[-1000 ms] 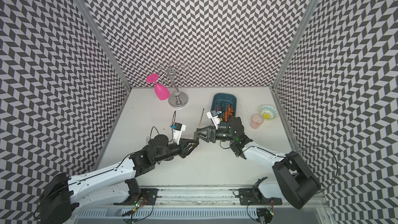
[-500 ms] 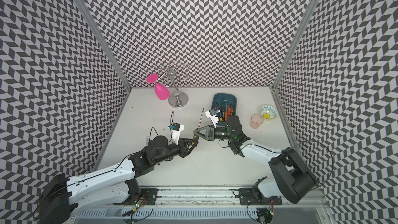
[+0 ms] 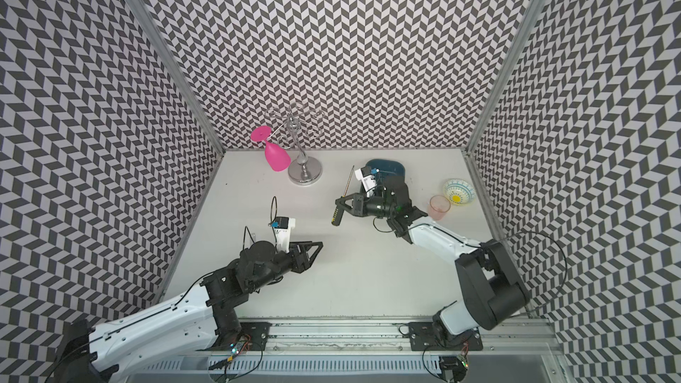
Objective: Put the screwdriver on the desktop into the storage box
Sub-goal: Place the screwdriver in the storage box.
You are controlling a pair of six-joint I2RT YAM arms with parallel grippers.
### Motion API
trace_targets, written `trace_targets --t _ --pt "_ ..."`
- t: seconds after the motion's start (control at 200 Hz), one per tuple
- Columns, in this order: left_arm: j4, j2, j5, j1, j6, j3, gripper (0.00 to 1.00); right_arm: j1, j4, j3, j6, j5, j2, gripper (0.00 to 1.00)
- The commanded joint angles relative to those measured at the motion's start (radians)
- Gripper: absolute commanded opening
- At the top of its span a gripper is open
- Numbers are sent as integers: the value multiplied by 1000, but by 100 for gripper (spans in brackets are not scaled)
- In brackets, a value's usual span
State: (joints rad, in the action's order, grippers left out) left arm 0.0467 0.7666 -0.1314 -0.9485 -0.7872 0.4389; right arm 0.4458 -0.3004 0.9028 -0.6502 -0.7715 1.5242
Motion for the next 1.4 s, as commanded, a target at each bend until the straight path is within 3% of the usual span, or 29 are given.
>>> trace_targets --t 0.0,0.27,0.571,1.001,1.397 --pt "85 -39 -51 7 -22 -22 53 -41 136 76 61 96 49 19" --pt "154 -114 -62 42 -40 -54 53 -118 374 331 170 332 194 19" --pt "204 -171 -53 79 -53 -72 53 -176 476 494 209 477 321 19" --pt "192 -201 14 145 -61 -112 53 -259 635 548 287 656 379 20" --pt "179 -186 35 159 -67 -122 53 -267 646 523 299 646 433 23"
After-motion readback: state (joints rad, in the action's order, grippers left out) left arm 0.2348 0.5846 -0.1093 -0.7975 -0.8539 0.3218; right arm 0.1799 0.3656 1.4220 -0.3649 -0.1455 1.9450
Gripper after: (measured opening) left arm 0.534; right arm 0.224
